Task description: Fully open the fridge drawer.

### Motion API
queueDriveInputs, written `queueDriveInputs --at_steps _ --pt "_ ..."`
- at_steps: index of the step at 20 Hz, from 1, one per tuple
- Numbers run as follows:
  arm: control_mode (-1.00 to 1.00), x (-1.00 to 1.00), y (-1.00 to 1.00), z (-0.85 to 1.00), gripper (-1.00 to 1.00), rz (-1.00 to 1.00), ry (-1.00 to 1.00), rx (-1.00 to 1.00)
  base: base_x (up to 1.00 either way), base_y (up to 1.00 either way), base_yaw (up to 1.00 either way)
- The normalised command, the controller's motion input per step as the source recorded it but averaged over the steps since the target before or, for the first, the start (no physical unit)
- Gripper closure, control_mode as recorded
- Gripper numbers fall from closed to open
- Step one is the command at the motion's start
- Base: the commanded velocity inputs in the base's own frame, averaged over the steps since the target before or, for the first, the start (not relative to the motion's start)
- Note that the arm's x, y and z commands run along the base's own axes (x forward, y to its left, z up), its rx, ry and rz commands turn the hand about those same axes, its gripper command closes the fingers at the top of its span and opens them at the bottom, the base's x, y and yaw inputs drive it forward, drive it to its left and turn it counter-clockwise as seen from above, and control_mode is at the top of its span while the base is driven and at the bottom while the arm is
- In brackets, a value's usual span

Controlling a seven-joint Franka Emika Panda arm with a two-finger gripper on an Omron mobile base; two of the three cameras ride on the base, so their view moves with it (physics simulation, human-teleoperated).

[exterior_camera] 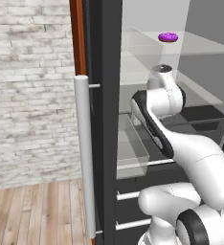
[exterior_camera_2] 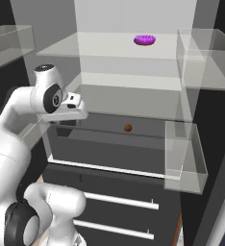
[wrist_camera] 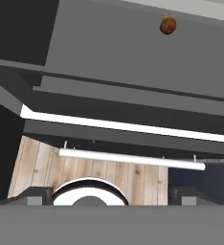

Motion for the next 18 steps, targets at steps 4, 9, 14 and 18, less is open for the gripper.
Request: queueDriveInputs --at_steps 4,9,14,18 --pt "-1.0 0.01 0.0 0.0 -1.0 0.0 0.0 0.0 0.0 0.0 0.0" --pt "-1.0 0.0 0.0 0.0 -1.0 0.0 0.0 0.0 0.0 0.0 0.0" --pt "-1.0 0.0 0.0 0.0 -1.0 0.0 0.0 0.0 0.0 0.0 0.0" --pt "1.0 -0.03 0.0 0.0 -1.0 0.0 0.0 0.0 -0.08 -0.02 0.0"
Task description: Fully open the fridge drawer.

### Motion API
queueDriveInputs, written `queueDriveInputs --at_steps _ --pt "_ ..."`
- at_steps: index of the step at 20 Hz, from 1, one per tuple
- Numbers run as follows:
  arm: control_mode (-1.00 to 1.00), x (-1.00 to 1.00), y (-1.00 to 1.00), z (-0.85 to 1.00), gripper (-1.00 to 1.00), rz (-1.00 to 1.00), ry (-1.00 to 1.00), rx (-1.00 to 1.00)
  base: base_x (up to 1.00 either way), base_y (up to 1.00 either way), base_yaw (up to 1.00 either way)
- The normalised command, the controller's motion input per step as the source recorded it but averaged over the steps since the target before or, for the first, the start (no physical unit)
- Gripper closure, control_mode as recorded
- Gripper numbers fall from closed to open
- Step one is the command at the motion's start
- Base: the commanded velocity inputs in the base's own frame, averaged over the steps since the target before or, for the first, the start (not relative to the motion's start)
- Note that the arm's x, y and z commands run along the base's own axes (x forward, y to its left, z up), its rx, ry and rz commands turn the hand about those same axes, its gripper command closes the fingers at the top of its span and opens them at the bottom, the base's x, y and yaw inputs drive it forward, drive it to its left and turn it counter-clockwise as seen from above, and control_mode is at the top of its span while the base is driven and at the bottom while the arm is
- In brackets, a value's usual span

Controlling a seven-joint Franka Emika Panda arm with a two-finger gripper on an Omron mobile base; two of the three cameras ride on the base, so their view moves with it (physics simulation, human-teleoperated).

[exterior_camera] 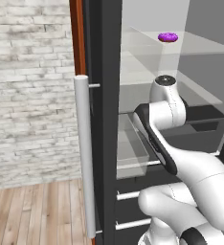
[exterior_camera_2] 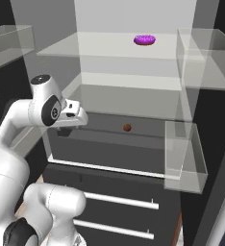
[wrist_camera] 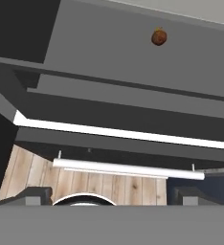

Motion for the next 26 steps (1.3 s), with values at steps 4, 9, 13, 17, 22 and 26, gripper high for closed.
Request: queueDriveInputs --at_steps 4,9,13,17,22,26 --pt "1.0 0.0 0.0 0.0 -1.0 0.0 0.0 0.0 -0.51 -0.14 0.0" --pt "1.0 0.0 0.0 0.0 -1.0 0.0 0.0 0.0 -0.51 -0.16 0.0" --pt "1.0 0.0 0.0 0.0 -1.0 0.0 0.0 0.0 -0.37 -0.24 -0.02" --pt "-1.0 -0.1 -0.28 0.0 -1.0 -0.05 -0.07 0.08 -0.06 -0.07 -0.01" --pt "-1.0 -0.09 -0.48 0.0 -1.0 -0.1 -0.1 0.13 0.0 0.0 0.0" --pt "-1.0 -0.02 -0.78 0.0 -1.0 -0.12 -0.06 0.14 0.0 0.0 0.0"
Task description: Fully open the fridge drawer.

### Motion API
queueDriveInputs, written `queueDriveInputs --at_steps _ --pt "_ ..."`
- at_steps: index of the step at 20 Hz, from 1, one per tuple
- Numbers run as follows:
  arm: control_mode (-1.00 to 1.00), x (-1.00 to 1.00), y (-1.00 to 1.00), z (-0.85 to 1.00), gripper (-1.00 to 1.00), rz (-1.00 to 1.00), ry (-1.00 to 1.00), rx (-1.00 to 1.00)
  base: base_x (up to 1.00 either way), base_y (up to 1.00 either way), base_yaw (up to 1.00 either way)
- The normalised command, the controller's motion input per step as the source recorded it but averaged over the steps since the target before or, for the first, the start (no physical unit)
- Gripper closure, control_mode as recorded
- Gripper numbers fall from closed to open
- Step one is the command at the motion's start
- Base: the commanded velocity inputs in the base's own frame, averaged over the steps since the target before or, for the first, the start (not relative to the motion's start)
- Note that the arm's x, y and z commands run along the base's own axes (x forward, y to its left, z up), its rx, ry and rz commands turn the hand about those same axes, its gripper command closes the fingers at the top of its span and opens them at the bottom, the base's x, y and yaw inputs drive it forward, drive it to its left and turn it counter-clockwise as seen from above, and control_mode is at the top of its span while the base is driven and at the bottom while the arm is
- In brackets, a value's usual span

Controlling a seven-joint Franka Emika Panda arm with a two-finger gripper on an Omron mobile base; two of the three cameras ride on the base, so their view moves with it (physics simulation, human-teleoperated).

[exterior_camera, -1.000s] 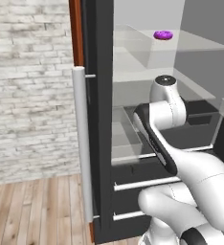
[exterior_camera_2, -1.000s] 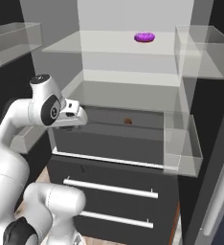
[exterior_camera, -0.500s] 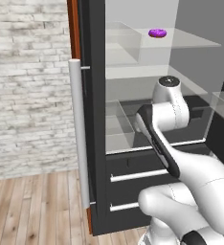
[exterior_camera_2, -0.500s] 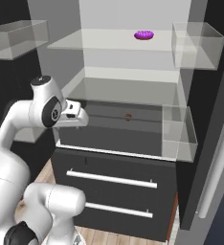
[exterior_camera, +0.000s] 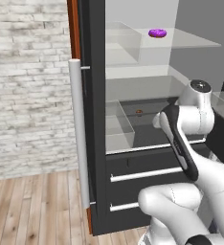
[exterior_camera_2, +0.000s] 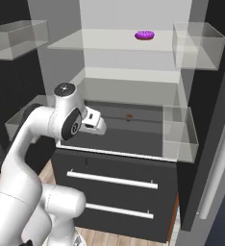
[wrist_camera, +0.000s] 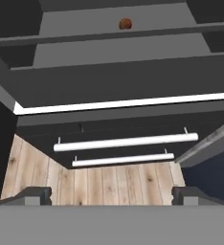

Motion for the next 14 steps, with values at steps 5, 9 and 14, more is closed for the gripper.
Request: queueDriveInputs --at_steps 5,9,14 --pt "-1.0 0.41 -0.47 -0.01 -1.0 -0.14 0.0 0.02 0.0 0.0 0.0" --pt "-1.0 0.3 -0.34 0.36 -1.0 -0.01 0.0 0.12 0.0 0.0 0.0" --pt "-1.0 0.38 -0.21 0.39 -1.0 0.0 0.01 0.07 0.0 0.0 0.0"
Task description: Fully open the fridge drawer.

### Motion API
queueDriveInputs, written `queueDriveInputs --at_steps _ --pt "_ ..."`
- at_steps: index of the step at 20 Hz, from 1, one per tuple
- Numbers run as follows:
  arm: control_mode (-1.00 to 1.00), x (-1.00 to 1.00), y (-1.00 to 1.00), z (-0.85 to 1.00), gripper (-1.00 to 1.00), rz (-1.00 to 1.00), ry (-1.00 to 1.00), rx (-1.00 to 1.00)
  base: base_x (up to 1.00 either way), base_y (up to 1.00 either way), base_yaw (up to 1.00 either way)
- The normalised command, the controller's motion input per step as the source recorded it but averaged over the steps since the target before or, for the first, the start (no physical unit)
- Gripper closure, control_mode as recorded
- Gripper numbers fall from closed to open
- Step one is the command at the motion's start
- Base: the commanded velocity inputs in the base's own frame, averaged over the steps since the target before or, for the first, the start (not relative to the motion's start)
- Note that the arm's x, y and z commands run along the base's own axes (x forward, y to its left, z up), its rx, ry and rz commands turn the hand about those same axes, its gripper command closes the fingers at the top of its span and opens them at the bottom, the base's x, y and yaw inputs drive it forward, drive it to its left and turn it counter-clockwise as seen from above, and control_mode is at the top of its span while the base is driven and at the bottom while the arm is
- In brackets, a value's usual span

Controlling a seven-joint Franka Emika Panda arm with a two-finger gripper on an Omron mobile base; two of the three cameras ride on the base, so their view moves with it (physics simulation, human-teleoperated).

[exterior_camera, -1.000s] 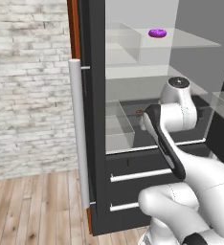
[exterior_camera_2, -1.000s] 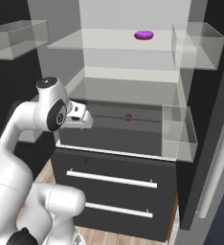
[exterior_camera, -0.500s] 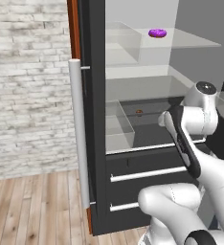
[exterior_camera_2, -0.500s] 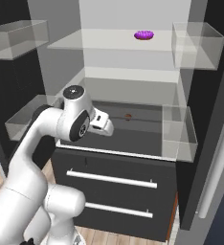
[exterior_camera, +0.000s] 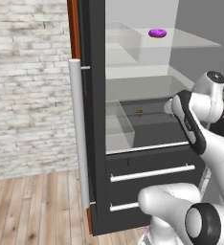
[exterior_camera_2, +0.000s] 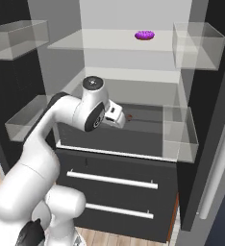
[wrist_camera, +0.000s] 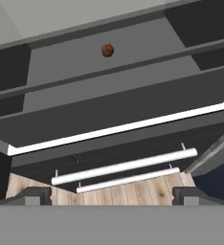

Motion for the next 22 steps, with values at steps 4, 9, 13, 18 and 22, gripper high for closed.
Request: queueDriveInputs --at_steps 4,9,13,18,22 --pt "-1.0 0.59 0.0 0.05 -1.0 0.0 0.06 0.0 0.0 0.0 0.0" --pt "-1.0 0.51 0.0 -0.09 -1.0 0.0 0.03 0.0 0.0 0.0 0.0" --pt "-1.0 0.52 0.0 -0.15 -1.0 0.01 0.0 -0.01 0.0 0.0 0.0" --pt "-1.0 0.51 0.0 -0.22 -1.0 0.04 0.0 -0.01 0.0 0.0 0.0" --pt "-1.0 0.49 0.0 -0.26 -1.0 0.04 0.0 0.0 0.0 0.0 0.0"
